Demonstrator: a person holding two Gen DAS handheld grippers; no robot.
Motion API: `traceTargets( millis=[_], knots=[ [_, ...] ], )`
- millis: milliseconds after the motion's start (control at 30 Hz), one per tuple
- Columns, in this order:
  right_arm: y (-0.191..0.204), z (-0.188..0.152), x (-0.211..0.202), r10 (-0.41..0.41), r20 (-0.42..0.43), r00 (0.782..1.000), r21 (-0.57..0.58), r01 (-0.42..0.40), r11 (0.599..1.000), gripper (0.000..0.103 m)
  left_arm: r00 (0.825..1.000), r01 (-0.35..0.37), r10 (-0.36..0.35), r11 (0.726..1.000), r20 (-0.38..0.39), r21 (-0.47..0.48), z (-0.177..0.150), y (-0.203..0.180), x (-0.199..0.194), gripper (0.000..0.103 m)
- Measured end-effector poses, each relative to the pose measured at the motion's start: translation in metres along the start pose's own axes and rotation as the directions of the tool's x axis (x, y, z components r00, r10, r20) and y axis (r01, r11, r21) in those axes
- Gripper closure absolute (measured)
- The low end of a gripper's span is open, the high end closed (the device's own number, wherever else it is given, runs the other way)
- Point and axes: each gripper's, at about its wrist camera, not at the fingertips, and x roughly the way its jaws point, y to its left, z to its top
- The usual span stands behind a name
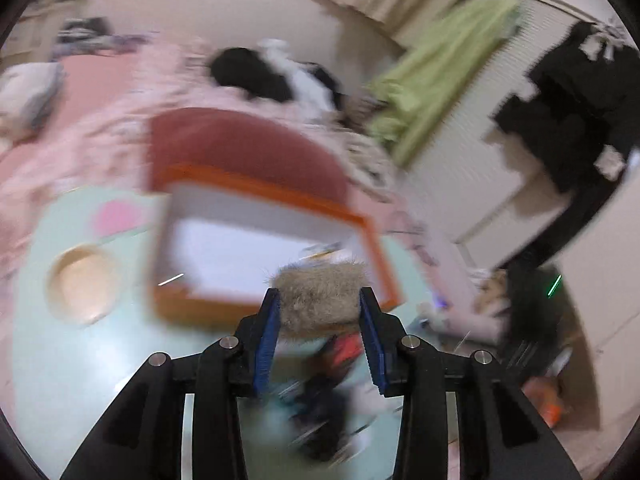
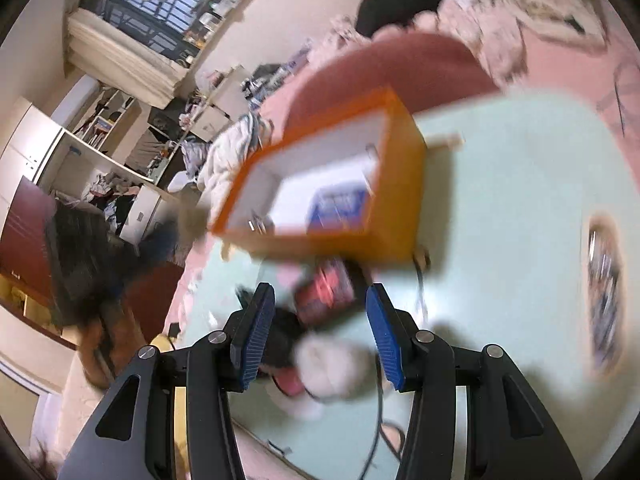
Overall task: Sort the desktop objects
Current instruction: 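Grasp brown fuzzy ball in box with left tool, place on table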
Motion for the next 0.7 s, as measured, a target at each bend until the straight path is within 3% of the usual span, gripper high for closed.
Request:
traceTargets(
  millis=[33,67,133,233,267,333,400,500,567,633,700],
  knots=[
    [0.010,0.018,0.001,-0.013,-0.014,1.000,-0.012,0.013,1.000,0.049,0.999,-0.037,0.037,0.999,-0.005,-0.009,-0.008,0.012,-0.006,0.066],
    [0.018,0.033,0.005,-0.033,-0.039,0.999,-0.022,0.032,0.999,0.037,0.997,-0.073,0.073,0.997,-0.021,-0.025,-0.020,0.022,-0.007,0.066],
    [0.032,0.055,0.023,-0.092,-0.101,0.991,-0.029,0.090,0.996,0.034,0.995,-0.084,0.082,0.995,-0.048,-0.049,-0.037,0.033,-0.001,0.065],
    [0.034,0.076,0.053,-0.177,-0.221,0.959,-0.030,0.175,0.984,0.034,0.994,-0.087,0.082,0.993,-0.071,-0.075,-0.055,0.037,0.017,0.048],
    [0.037,0.083,0.072,-0.190,-0.287,0.939,-0.044,0.185,0.982,0.034,0.994,-0.093,0.089,0.994,-0.070,-0.062,-0.057,0.029,0.026,0.040],
    [0.035,0.084,0.097,-0.232,-0.364,0.902,-0.078,0.218,0.973,0.034,0.993,-0.102,0.101,0.995,-0.058,-0.023,-0.063,0.021,0.029,0.035],
    [0.034,0.087,0.114,-0.285,-0.385,0.878,-0.111,0.262,0.959,0.034,0.994,-0.098,0.099,0.995,-0.041,0.006,-0.067,0.016,0.027,0.030],
    [0.040,0.089,0.132,-0.426,-0.377,0.823,-0.215,0.369,0.904,0.034,0.997,-0.069,0.069,0.998,-0.017,0.008,-0.065,0.014,0.025,0.028],
    [0.048,0.089,0.153,-0.504,-0.409,0.761,-0.307,0.406,0.861,0.032,0.998,-0.064,0.064,0.998,-0.005,-0.009,-0.066,0.021,0.016,0.028],
    [0.055,0.086,0.169,-0.547,-0.411,0.729,-0.369,0.415,0.831,0.032,0.998,-0.069,0.069,0.997,0.009,-0.029,-0.064,0.029,0.008,0.028],
    [0.051,0.084,0.185,-0.543,-0.458,0.705,-0.357,0.414,0.838,0.033,0.997,-0.072,0.073,0.996,0.027,-0.053,-0.062,0.036,0.000,0.028]
  ],
)
